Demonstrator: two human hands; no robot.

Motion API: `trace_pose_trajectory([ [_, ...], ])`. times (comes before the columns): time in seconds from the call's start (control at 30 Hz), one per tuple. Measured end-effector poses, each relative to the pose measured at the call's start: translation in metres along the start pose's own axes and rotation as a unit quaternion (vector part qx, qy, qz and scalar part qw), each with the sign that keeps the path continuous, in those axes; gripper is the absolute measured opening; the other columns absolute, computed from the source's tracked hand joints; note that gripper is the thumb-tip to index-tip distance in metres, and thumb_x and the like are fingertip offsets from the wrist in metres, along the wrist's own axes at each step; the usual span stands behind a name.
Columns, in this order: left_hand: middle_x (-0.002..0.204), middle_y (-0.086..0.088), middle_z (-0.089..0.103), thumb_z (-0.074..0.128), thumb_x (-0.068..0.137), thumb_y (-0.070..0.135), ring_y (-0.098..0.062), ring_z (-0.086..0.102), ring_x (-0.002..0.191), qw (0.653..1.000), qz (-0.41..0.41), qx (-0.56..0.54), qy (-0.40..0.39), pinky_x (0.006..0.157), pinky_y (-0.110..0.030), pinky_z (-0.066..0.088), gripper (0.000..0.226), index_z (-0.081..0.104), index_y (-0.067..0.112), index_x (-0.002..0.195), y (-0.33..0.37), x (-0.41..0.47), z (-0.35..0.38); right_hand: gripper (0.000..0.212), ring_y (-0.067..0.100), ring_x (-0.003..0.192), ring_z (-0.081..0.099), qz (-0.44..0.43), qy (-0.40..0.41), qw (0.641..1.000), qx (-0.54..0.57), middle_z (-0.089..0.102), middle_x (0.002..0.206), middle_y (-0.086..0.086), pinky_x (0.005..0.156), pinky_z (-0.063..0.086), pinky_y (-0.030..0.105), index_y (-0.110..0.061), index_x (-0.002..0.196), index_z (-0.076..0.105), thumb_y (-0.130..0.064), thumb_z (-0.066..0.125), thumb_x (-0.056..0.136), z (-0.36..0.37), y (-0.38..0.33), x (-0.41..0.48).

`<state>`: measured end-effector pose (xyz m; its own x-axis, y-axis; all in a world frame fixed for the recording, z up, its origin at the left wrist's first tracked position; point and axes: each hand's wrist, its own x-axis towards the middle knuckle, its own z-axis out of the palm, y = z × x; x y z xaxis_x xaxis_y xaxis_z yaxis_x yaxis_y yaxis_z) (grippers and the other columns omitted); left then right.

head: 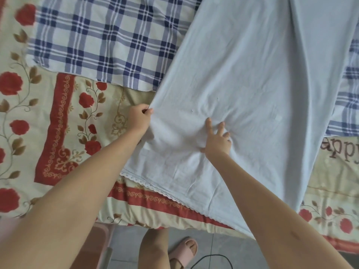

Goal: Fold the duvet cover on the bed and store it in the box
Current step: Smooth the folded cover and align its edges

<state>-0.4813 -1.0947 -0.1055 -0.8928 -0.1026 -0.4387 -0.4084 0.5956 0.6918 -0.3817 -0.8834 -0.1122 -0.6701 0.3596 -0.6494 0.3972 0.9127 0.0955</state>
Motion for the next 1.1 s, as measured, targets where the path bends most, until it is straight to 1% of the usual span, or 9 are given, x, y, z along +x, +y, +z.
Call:
trace_pose_trajectory([
  [0.1, 0.065, -0.004, 0.041, 0.058, 0.089, 0.022, -0.016, 0.039, 0.062, 0.998, -0.023, -0.043, -0.033, 0.058, -0.029, 0.028, 0.022, 0.05, 0.012, 0.072, -0.003, -0.009, -0.002, 0.097, 0.039, 0.142, 0.017, -0.023, 0.006, 0.999, 0.041, -0.008, 0.158, 0.012, 0.111, 0.031, 0.042, -0.038, 0.149, -0.008, -0.026, 0.066, 0.088, -0.002, 0.006, -0.005],
  [0.23, 0.071, 0.004, 0.053, 0.068, 0.086, 0.025, -0.01, 0.051, 0.066, 0.99, -0.074, -0.082, -0.085, 0.059, -0.019, 0.038, 0.014, 0.059, 0.014, 0.088, -0.011, -0.027, -0.018, 0.058, 0.028, 0.127, 0.043, -0.03, 0.138, 0.955, 0.26, 0.034, 0.149, 0.004, 0.106, 0.036, 0.039, -0.026, 0.143, 0.032, -0.013, 0.052, 0.09, -0.003, 0.03, -0.017],
  [0.33, 0.057, 0.001, 0.035, 0.073, 0.081, 0.029, -0.013, 0.038, 0.052, 0.985, -0.097, -0.018, -0.144, 0.05, -0.023, 0.028, 0.04, 0.041, 0.015, 0.063, -0.021, -0.054, -0.018, 0.05, 0.025, 0.135, 0.033, 0.155, 0.242, 0.917, 0.276, 0.037, 0.145, 0.007, 0.112, 0.02, 0.037, -0.018, 0.139, 0.038, -0.012, 0.049, 0.091, 0.013, 0.085, -0.032],
  [0.47, 0.059, 0.001, 0.026, 0.075, 0.079, 0.032, -0.014, 0.032, 0.053, 0.981, -0.091, 0.06, -0.161, 0.049, -0.026, 0.023, 0.046, 0.046, -0.001, 0.067, -0.033, -0.083, -0.003, 0.05, 0.03, 0.137, 0.028, 0.392, 0.155, 0.833, 0.357, 0.027, 0.15, 0.013, 0.108, 0.026, 0.044, -0.009, 0.144, 0.03, -0.015, 0.041, 0.096, 0.04, 0.172, -0.065],
  [0.53, 0.063, 0.002, 0.032, 0.076, 0.077, 0.035, -0.021, 0.046, 0.064, 0.983, -0.094, 0.061, -0.149, 0.056, -0.027, 0.03, 0.052, 0.055, -0.01, 0.092, -0.038, -0.093, -0.002, 0.049, 0.036, 0.132, 0.033, 0.396, 0.111, 0.841, 0.351, 0.028, 0.147, 0.016, 0.103, 0.033, 0.047, -0.002, 0.14, 0.029, -0.013, 0.042, 0.095, 0.047, 0.197, -0.082],
  [0.67, 0.072, -0.003, 0.051, 0.074, 0.079, 0.034, -0.022, 0.053, 0.083, 0.986, -0.1, 0.027, -0.131, 0.07, -0.029, 0.038, 0.032, 0.054, 0.008, 0.077, -0.04, -0.104, -0.004, 0.057, 0.037, 0.126, 0.039, 0.401, 0.098, 0.854, 0.318, 0.035, 0.141, 0.02, 0.098, 0.036, 0.047, -0.001, 0.139, 0.028, -0.021, 0.052, 0.091, 0.058, 0.23, -0.097],
  [0.87, 0.074, -0.007, 0.054, 0.072, 0.081, 0.016, -0.022, 0.052, 0.07, 0.994, -0.063, 0.053, -0.077, 0.056, -0.024, 0.036, 0.021, 0.056, 0.003, 0.085, -0.035, -0.127, -0.022, 0.038, 0.035, 0.109, 0.05, 0.347, 0.087, 0.866, 0.35, 0.051, 0.124, 0.02, 0.085, 0.038, 0.04, -0.006, 0.127, 0.036, -0.004, 0.034, 0.089, 0.07, 0.249, -0.122],
  [1.0, 0.065, -0.005, 0.044, 0.072, 0.081, 0.024, -0.026, 0.043, 0.062, 0.992, -0.059, 0.11, 0.007, 0.051, -0.029, 0.029, 0.037, 0.042, 0.007, 0.068, -0.036, -0.137, -0.024, 0.041, 0.028, 0.089, 0.045, 0.353, 0.153, 0.828, 0.407, 0.053, 0.108, 0.012, 0.079, 0.037, 0.039, -0.013, 0.115, 0.039, 0.002, 0.025, 0.079, 0.07, 0.245, -0.141],
  [1.1, 0.119, -0.017, 0.059, 0.069, 0.085, 0.028, -0.035, 0.056, 0.107, 0.986, -0.134, 0.1, 0.012, 0.085, -0.039, 0.046, 0.043, 0.055, -0.002, 0.112, -0.043, -0.134, -0.015, 0.038, 0.029, 0.091, 0.045, 0.383, 0.149, 0.807, 0.424, 0.051, 0.111, 0.01, 0.081, 0.035, 0.037, -0.014, 0.115, 0.04, -0.001, 0.026, 0.083, 0.068, 0.241, -0.146],
])
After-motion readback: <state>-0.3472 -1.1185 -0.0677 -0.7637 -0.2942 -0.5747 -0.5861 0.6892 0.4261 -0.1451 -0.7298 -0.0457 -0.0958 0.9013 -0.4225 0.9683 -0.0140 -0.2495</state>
